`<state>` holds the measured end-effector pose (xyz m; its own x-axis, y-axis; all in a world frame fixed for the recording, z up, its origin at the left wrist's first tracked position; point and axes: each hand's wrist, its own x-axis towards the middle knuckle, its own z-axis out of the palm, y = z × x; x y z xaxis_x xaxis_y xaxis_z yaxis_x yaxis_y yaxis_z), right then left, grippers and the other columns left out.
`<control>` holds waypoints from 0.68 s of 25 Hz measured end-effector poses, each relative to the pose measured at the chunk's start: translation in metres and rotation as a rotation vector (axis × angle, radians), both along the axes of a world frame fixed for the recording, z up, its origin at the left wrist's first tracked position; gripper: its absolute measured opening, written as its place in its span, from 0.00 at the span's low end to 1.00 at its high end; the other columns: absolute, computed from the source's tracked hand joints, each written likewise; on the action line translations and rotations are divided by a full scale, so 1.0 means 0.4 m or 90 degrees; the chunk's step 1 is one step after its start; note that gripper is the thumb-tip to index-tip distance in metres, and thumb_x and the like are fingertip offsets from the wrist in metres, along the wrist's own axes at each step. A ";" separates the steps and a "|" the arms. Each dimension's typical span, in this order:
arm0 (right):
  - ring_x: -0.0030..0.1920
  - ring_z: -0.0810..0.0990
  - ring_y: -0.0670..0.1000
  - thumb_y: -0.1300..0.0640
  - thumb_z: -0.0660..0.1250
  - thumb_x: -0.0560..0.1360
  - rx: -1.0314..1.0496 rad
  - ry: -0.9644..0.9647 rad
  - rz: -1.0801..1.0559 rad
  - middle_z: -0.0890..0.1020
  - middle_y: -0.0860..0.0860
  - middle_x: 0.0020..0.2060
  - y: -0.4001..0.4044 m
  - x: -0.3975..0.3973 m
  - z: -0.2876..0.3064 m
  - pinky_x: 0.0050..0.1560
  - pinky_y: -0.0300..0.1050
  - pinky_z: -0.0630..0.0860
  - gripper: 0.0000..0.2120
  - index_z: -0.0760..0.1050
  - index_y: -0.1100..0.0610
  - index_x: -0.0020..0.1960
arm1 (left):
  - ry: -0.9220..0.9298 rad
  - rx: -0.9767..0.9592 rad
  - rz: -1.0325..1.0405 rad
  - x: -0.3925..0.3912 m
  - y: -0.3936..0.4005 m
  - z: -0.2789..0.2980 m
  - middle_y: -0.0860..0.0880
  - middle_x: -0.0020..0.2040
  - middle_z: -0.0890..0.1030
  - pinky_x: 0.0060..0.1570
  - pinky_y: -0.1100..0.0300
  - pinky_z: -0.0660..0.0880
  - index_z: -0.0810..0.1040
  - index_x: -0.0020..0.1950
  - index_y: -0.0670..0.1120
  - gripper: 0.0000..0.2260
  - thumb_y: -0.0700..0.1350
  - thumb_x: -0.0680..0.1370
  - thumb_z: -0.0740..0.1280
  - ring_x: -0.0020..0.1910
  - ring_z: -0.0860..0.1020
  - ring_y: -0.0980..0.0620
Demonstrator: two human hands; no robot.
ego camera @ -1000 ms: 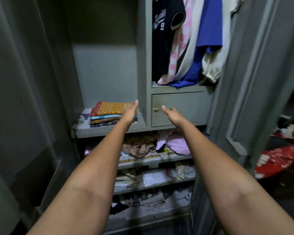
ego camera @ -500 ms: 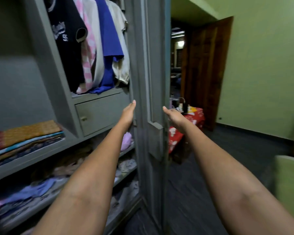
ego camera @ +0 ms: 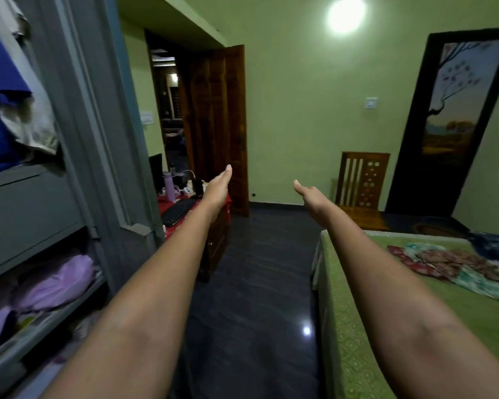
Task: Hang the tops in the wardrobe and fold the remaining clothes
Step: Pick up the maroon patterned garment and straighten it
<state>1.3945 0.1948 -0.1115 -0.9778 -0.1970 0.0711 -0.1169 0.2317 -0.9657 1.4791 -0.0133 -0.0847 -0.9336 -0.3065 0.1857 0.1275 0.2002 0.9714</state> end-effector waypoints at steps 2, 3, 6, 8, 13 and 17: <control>0.63 0.72 0.58 0.40 0.57 0.79 0.002 -0.018 -0.020 0.72 0.61 0.64 0.029 -0.068 -0.009 0.66 0.51 0.63 0.36 0.57 0.65 0.75 | 0.001 -0.011 -0.010 -0.075 0.028 -0.003 0.46 0.75 0.63 0.70 0.56 0.58 0.60 0.76 0.42 0.26 0.56 0.83 0.52 0.74 0.61 0.48; 0.68 0.68 0.59 0.39 0.57 0.78 0.001 -0.023 -0.026 0.68 0.61 0.68 0.038 -0.107 -0.015 0.68 0.53 0.62 0.36 0.56 0.64 0.75 | 0.002 -0.014 -0.016 -0.121 0.035 -0.009 0.46 0.75 0.64 0.70 0.56 0.58 0.60 0.76 0.42 0.26 0.55 0.83 0.52 0.74 0.62 0.48; 0.74 0.59 0.59 0.38 0.58 0.78 -0.003 -0.029 -0.033 0.59 0.59 0.75 0.056 -0.248 -0.023 0.71 0.55 0.58 0.38 0.52 0.63 0.76 | 0.001 -0.026 -0.026 -0.265 0.038 -0.021 0.46 0.76 0.62 0.71 0.55 0.57 0.58 0.77 0.42 0.26 0.57 0.83 0.51 0.75 0.60 0.47; 0.75 0.57 0.59 0.37 0.58 0.77 -0.009 -0.026 -0.040 0.57 0.57 0.76 0.062 -0.366 -0.007 0.72 0.55 0.56 0.40 0.51 0.62 0.77 | 0.007 -0.026 -0.022 -0.379 0.038 -0.009 0.46 0.76 0.61 0.71 0.54 0.57 0.57 0.77 0.43 0.27 0.57 0.83 0.51 0.75 0.60 0.47; 0.76 0.53 0.57 0.35 0.59 0.75 -0.027 -0.038 -0.018 0.52 0.55 0.77 0.053 -0.647 0.050 0.74 0.56 0.51 0.44 0.45 0.59 0.78 | 0.025 0.010 -0.024 -0.643 0.032 0.032 0.46 0.77 0.60 0.72 0.54 0.57 0.55 0.77 0.43 0.27 0.57 0.83 0.50 0.75 0.58 0.47; 0.76 0.53 0.57 0.37 0.58 0.77 -0.004 -0.051 -0.014 0.53 0.56 0.77 0.037 -0.853 0.016 0.74 0.54 0.52 0.41 0.47 0.61 0.77 | 0.000 0.000 -0.028 -0.872 0.020 -0.008 0.46 0.77 0.60 0.73 0.51 0.56 0.56 0.77 0.45 0.28 0.59 0.82 0.51 0.76 0.58 0.46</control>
